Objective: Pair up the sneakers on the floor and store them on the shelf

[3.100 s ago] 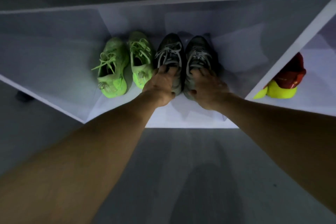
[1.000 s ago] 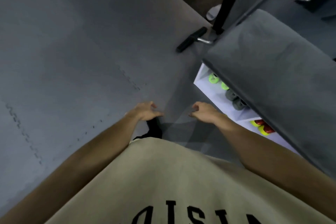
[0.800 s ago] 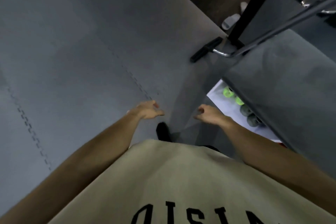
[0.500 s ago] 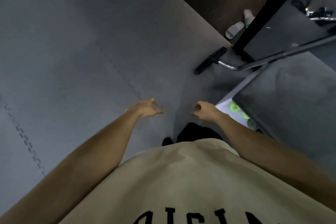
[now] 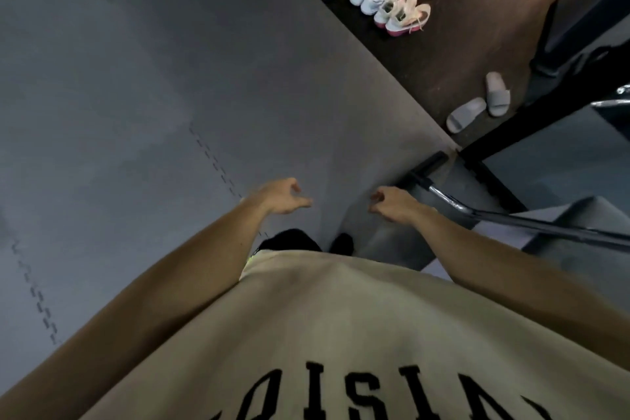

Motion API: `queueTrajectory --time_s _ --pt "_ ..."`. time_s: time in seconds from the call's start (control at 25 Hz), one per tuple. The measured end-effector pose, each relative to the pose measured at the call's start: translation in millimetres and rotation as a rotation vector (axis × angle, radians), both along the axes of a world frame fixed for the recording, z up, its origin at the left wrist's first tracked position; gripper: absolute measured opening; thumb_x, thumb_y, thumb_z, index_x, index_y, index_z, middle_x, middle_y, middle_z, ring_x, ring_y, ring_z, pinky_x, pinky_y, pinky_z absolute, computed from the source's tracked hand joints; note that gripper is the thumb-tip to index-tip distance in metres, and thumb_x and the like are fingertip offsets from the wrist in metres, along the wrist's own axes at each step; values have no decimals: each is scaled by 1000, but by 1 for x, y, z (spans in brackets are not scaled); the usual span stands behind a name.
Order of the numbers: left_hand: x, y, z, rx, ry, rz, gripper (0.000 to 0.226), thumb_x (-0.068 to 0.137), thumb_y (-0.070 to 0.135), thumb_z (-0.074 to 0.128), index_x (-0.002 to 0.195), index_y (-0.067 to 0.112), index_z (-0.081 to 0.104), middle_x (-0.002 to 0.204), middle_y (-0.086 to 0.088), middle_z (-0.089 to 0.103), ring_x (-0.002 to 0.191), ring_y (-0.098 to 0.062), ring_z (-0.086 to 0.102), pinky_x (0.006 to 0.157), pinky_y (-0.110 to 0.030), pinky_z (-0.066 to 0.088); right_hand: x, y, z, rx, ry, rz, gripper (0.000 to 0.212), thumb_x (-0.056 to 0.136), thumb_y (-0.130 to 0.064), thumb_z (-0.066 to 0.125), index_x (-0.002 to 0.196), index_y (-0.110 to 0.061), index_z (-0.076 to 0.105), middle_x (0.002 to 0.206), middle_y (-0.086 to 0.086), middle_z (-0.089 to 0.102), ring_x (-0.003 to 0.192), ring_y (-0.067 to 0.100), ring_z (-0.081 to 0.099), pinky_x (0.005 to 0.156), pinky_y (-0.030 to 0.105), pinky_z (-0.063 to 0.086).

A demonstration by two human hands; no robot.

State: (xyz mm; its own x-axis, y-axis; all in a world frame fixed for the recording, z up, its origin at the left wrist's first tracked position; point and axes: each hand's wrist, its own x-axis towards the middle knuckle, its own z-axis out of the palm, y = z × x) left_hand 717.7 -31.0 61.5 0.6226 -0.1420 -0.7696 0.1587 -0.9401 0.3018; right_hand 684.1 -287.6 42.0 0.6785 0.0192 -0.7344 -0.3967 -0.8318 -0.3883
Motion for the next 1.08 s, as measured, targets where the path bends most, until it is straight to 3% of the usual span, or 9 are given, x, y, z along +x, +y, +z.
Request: queueTrajectory --time_s 0.32,0.64,0.84,1.08 --pt "197 0 -18 -37 53 -47 63 84 51 66 135 17 49 135 -5 53 119 -24 54 92 -29 42 188 -1 0 -7 20 -29 38 89 -29 61 122 -8 59 130 13 59 120 29 55 98 34 43" --pt "436 -5 -11 -54 -20 -251 59 85 48 66 130 13 53 136 -8 54 121 -27 52 100 -33 43 374 2 1 -26 10 -296 35 88 -32 64 114 -8 63 111 11 64 106 29 59 88 32 46" --pt "546 -28 -10 -89 -46 -329 57 85 44 68 128 10 54 133 -10 56 118 -27 54 95 -32 42 464 2 -8 -3 32 -435 28 87 -28 65 100 -3 64 89 10 61 85 26 57 80 38 50" --pt "700 -78 -23 -63 -84 -420 58 83 47 69 129 13 55 134 -11 54 119 -26 54 95 -31 42 602 -32 -30 46 69 -507 39 91 -32 63 124 -12 56 113 9 59 96 22 53 81 29 42"
